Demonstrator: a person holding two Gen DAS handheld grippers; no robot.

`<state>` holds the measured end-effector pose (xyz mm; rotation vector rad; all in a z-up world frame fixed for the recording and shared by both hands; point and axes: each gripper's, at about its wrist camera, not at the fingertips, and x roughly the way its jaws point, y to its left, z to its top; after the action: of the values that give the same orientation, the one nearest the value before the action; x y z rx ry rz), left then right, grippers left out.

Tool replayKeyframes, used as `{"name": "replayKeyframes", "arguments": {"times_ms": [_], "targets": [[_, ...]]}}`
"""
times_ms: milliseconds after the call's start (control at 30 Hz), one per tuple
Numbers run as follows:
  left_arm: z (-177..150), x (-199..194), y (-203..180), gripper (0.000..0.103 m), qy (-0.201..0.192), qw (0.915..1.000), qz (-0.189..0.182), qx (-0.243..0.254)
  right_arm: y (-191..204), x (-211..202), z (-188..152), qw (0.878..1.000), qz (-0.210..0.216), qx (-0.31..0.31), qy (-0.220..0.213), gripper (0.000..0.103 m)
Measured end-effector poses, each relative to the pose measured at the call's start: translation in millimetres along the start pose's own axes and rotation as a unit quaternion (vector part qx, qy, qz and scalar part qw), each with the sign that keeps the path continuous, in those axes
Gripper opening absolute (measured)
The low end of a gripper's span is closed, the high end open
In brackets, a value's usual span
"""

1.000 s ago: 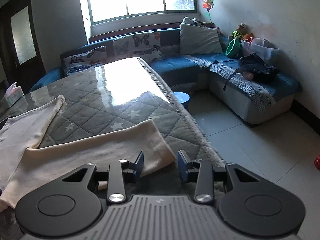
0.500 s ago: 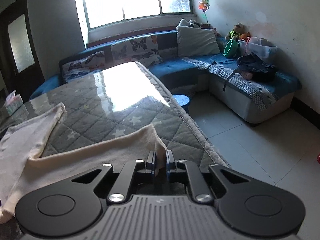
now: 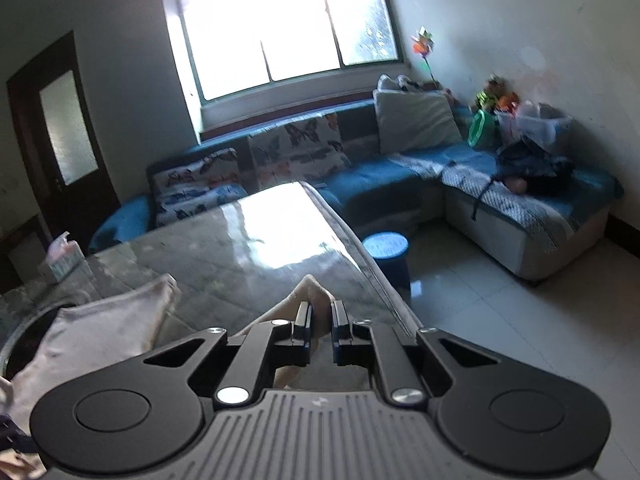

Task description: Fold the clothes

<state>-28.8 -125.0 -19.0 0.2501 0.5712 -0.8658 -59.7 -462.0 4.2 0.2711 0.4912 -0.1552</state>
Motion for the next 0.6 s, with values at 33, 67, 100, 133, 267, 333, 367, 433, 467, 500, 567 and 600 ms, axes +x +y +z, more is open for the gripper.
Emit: {"name": "replayKeyframes", "arguments": {"times_ms": [33,67,100,133,267,333,367,433,467,500,567,600], "targets": [[0.5,1.4,-2.2,0.048,0.0,1.0,-0.004,0.002,3.0,-1.8,4.0,1.0,0.004,-0.003,-0.004,0.008],[0.7,2.9,-3.8,0.048,0.0,1.0,-0.008,0.002,6.4,-3.6,7.8,1.0,0.007,-0.006,-0.008,0.008],[0.9,5.0,-5.5,0.048,0.001,0.9999,-0.012,0.003,9.8,-5.4,11.5,1.0,0.01,-0.011,-0.012,0.008],[0.9,7.2,-7.1,0.048,0.002,0.9999,-0.016,0.004,13.1,-7.2,15.2,1.0,0.014,-0.015,-0.015,0.008],[-2.1,16.9,-11.7,0.048,0.011,0.9996,-0.027,0.003,27.6,-16.3,27.2,0.999,0.031,-0.028,-0.028,0.008],[-4.1,20.7,-12.7,0.049,0.014,0.9993,-0.036,-0.001,35.4,-21.2,32.6,0.998,0.04,-0.037,-0.036,0.008],[-4.9,22.2,-12.9,0.049,0.015,0.9991,-0.038,-0.003,39.8,-23.1,35.2,0.997,0.044,-0.041,-0.038,0.008],[-5.3,22.1,-12.4,0.049,0.013,0.9991,-0.039,-0.006,48.5,-27.2,39.8,0.996,0.049,-0.052,-0.044,0.008],[-5.3,21.4,-12.0,0.049,0.011,0.9992,-0.039,-0.008,53.1,-28.8,42.2,0.996,0.052,-0.057,-0.046,0.008],[-4.3,16.1,-10.1,0.049,0.003,0.9992,-0.039,-0.012,57.8,-30.5,44.6,0.995,0.054,-0.063,-0.048,0.008],[-2.3,5.4,-6.2,0.049,-0.013,0.999,-0.038,-0.021,69.6,-35.0,49.6,0.994,0.056,-0.076,-0.053,0.008],[-1.6,-2.4,-2.4,0.051,-0.025,0.9988,-0.033,-0.028,76.1,-37.5,52.0,0.993,0.058,-0.084,-0.056,0.008]]}}
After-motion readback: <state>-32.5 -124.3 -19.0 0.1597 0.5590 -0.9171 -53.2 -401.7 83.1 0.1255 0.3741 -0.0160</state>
